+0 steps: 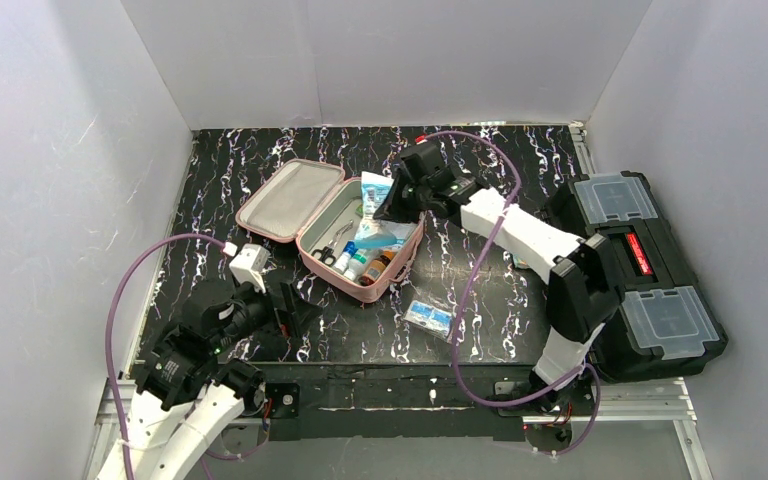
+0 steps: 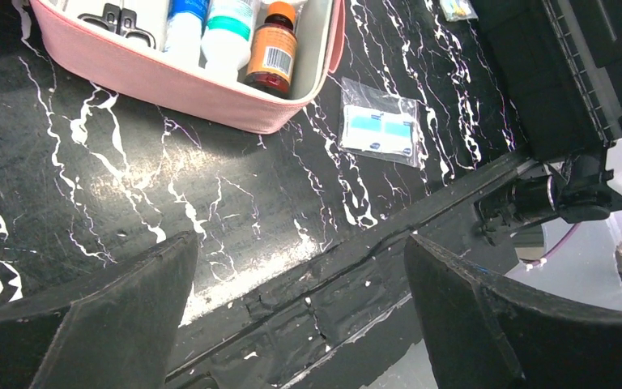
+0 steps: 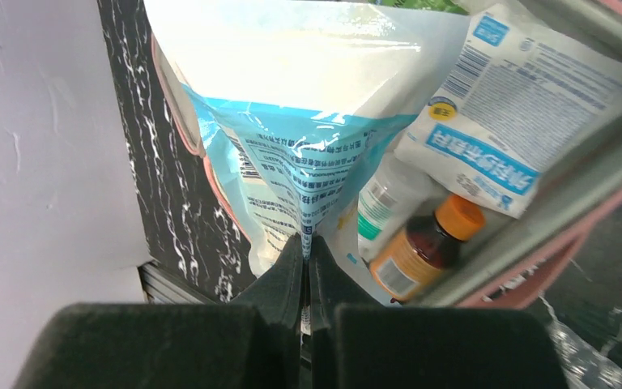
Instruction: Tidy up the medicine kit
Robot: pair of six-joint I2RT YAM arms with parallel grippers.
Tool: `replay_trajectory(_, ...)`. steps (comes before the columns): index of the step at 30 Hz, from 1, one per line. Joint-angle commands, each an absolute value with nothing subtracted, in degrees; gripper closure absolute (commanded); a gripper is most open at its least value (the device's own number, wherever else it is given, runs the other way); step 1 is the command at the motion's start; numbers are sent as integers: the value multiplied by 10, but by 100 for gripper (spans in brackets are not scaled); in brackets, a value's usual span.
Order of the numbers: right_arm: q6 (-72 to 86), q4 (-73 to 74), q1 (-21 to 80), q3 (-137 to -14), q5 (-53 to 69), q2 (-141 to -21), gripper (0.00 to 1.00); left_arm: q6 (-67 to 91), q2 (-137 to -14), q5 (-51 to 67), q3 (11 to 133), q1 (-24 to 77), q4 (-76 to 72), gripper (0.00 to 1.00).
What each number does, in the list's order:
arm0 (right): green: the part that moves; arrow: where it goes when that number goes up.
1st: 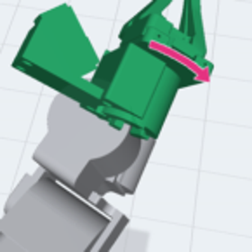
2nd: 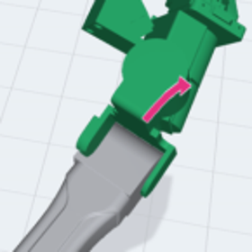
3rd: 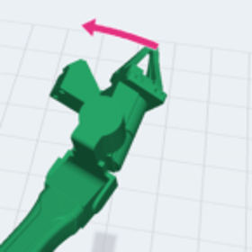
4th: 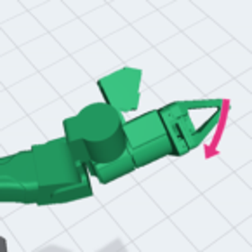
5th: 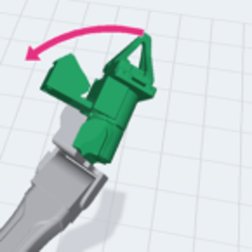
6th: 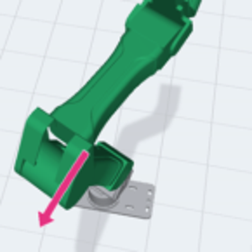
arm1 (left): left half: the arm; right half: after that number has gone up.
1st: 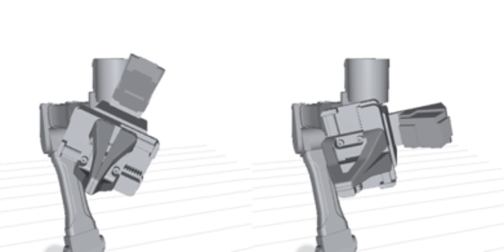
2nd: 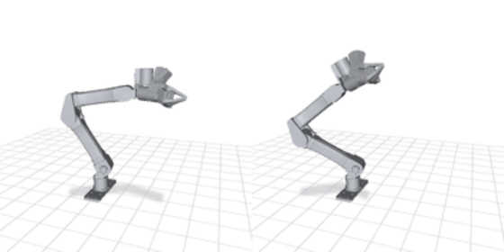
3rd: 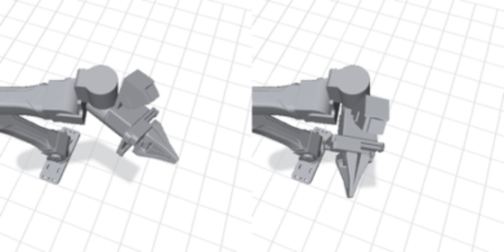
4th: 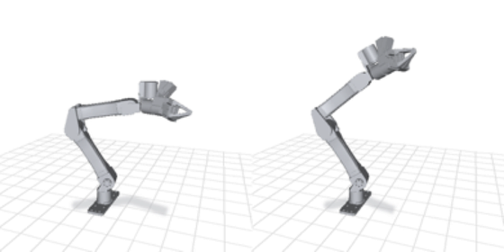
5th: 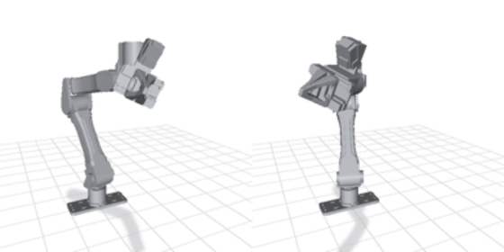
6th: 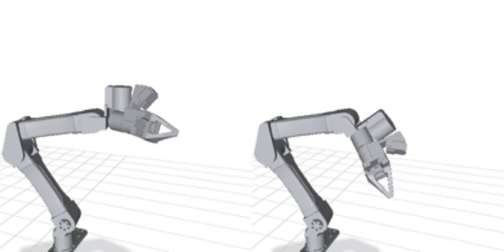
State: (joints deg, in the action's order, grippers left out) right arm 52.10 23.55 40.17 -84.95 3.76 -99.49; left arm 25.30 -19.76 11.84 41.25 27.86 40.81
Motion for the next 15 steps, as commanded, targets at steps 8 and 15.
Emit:
replay_trajectory(8, 714, 123, 441, -890, -44, -1074, 99, 240, -159, 77, 417, 275, 413, 1)
replay_trajectory(15, 793, 85, 453, -889, -68, -1122, 99, 237, -145, 63, 418, 275, 414, 1)
